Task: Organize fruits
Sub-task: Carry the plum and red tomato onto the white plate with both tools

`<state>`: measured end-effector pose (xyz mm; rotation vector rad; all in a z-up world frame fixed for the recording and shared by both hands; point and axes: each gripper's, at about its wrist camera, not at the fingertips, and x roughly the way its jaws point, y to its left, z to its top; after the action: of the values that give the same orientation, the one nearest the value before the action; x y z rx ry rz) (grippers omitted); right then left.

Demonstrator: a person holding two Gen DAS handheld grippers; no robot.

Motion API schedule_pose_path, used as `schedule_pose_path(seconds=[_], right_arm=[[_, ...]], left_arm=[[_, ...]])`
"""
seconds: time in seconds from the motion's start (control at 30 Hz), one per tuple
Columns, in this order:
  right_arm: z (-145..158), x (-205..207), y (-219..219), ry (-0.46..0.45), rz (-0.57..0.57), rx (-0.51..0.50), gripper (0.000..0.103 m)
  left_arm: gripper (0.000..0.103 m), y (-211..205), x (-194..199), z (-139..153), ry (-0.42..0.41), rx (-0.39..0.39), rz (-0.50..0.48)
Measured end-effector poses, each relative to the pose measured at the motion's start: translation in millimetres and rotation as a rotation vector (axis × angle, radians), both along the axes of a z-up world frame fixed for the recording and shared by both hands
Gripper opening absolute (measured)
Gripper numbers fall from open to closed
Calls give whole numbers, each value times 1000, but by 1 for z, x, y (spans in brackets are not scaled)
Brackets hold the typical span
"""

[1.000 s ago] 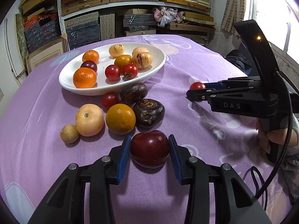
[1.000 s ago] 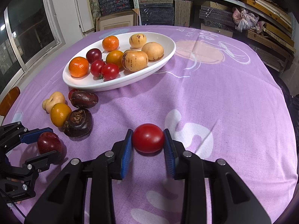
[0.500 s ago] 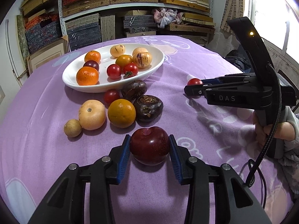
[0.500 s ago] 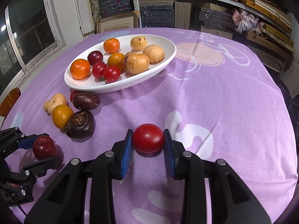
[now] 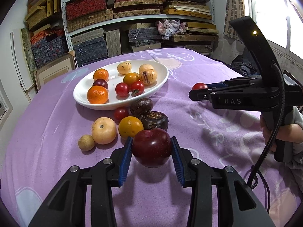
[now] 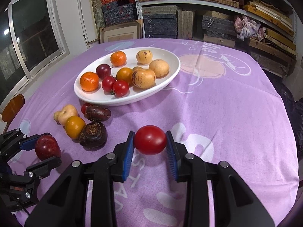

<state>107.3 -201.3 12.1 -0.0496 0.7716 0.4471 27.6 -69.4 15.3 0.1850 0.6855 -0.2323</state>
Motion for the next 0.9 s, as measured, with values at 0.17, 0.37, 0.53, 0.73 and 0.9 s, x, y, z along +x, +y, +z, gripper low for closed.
schedule_pose_path(seconds=[0.17,0.37,0.53,0.73,0.9], right_arm=[[45,-20,-10,-113,-14,64,32],[141,-26,-22,-280,-39,93,32],[193,-14,-19,-363,-53,144,32],[144,35,24,-260,-27,139,32],[90,87,56,-122,-12,130,32]], left_arm=[[41,14,5,29,-69,3,37],[41,48,48,110,-137,-23,124],[41,59,83,148,-161,-57,184],[41,67,135,110,-58,-88,242],[41,83,167,64,27,-98,290]])
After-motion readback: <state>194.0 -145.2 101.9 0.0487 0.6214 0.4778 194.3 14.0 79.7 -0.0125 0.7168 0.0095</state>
